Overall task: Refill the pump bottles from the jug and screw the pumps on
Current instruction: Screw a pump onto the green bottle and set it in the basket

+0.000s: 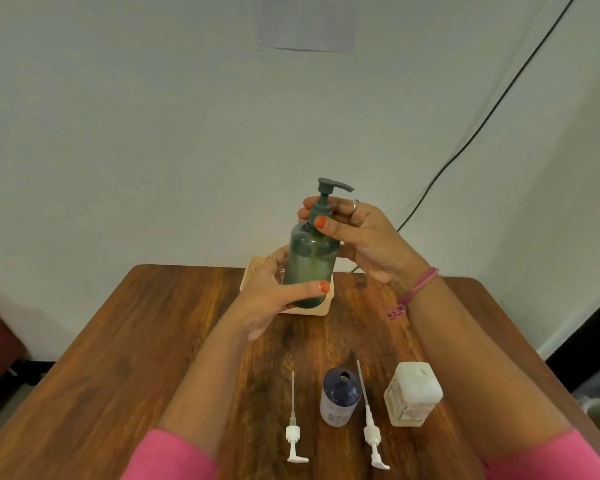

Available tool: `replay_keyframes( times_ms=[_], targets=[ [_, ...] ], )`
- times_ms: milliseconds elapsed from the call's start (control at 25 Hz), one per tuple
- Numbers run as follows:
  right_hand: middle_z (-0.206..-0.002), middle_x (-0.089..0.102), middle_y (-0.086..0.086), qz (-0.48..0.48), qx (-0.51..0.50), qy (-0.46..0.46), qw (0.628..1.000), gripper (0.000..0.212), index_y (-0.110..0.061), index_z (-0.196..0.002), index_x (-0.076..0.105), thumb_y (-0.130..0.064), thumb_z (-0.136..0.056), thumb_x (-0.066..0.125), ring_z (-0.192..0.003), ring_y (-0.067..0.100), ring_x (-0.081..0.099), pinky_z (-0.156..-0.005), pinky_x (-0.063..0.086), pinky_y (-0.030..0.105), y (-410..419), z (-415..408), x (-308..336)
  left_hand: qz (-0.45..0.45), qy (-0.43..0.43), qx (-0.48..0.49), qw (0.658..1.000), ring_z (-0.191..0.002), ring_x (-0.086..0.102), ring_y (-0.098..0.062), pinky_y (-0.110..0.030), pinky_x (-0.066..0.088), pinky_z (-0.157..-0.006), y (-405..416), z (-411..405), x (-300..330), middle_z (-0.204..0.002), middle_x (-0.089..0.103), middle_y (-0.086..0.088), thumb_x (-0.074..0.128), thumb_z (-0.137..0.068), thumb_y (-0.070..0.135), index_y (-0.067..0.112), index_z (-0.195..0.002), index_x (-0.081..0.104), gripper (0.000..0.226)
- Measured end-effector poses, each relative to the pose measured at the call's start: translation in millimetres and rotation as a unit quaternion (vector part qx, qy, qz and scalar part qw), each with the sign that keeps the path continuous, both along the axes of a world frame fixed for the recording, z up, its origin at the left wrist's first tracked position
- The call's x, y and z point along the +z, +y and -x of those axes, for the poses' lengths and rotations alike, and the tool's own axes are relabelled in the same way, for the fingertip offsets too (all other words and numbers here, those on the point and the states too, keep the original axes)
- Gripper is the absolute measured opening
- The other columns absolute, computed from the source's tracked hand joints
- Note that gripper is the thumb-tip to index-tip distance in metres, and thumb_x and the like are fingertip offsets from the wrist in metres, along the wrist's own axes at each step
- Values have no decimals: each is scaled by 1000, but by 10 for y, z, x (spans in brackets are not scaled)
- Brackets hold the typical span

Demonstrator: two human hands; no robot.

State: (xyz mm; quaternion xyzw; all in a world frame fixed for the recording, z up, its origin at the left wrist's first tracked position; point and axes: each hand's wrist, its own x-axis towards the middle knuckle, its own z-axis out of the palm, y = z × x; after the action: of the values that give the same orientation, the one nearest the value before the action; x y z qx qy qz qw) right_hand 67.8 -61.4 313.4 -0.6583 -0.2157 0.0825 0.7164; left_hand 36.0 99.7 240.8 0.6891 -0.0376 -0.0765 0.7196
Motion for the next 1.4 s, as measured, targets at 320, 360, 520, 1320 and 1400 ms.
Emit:
replay_keyframes(
  times_ms=[320,360,520,1320,1400],
  targets=[
    [-102,74,2,6,-101,22,995,29,-13,-106,69,-8,-78,73,-99,13,68,-87,52,36,176,-28,-65,-86,-66,135,985,-112,57,-16,-38,54,-92,8,-33,-71,-123,58,3,91,-56,32,25,-126,50,81],
    [-101,74,1,2,-122,29,992,30,-14,-104,70,-10,-75,76,-100,13,67,-87,52,38,212,-35,-86,-93,-70,163,980,-111,56,-16,-36,55,-90,-9,-43,-77,-122,56,2,91,-56,31,24,-125,48,82],
    [-100,74,5,-29,-152,47,987,37,-6,-108,69,-8,-72,79,-92,14,70,-72,56,29,344,-38,-137,-100,-73,201,972,-107,57,-16,-36,56,-87,-76,-73,-114,-118,56,1,92,-53,32,23,-121,42,84],
    [-130,55,-2,80,-107,64,989,86,-21,-138,40,-19,-64,86,-114,16,58,-91,53,36,500,-214,-410,-98,-114,270,951,-102,60,-17,-35,58,-83,39,-367,-333,-114,55,-3,90,-57,27,22,-115,38,78],
    [-126,54,-3,124,-112,62,984,90,-20,-138,36,-22,-64,86,-107,12,60,-86,55,28,579,-203,-527,-91,-113,262,954,-104,60,-19,-36,57,-84,87,-459,-365,-118,55,-6,88,-61,17,19,-119,37,77]
  ],
)
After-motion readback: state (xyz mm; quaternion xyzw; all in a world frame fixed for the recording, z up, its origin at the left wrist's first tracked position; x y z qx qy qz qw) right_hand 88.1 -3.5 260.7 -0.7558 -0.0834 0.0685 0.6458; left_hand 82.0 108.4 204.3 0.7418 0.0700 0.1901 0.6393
